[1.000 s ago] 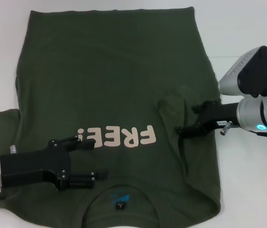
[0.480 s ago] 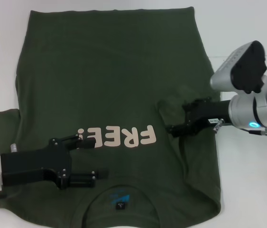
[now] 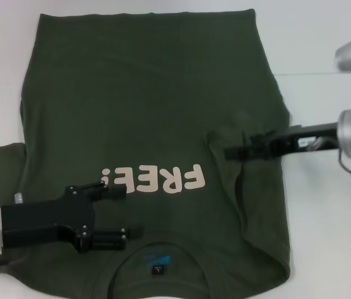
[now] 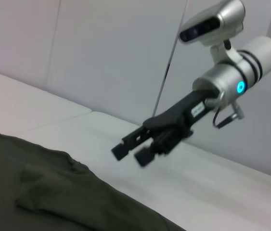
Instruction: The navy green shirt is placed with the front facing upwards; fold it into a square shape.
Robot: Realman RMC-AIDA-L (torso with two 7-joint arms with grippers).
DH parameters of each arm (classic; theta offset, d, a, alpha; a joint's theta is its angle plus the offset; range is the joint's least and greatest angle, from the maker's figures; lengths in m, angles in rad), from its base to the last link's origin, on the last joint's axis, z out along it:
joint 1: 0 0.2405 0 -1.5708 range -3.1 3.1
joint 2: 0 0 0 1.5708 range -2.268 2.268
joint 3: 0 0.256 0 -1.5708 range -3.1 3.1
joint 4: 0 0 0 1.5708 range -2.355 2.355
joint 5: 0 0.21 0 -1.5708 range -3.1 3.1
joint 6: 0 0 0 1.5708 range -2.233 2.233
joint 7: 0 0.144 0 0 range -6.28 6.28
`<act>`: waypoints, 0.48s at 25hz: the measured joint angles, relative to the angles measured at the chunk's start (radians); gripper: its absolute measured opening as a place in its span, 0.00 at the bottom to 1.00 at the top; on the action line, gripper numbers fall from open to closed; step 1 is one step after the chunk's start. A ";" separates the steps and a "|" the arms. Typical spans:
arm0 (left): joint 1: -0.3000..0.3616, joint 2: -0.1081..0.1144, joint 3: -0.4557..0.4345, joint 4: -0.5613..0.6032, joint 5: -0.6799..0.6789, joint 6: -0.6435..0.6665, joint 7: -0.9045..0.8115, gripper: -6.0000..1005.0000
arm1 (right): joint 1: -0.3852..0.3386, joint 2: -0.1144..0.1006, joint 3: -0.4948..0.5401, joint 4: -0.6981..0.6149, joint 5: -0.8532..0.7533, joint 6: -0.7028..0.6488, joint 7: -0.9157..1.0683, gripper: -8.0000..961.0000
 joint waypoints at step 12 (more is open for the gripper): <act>0.010 -0.003 0.005 0.006 0.003 0.021 0.006 0.93 | 0.137 -0.026 0.134 0.006 -0.157 -0.143 0.268 0.96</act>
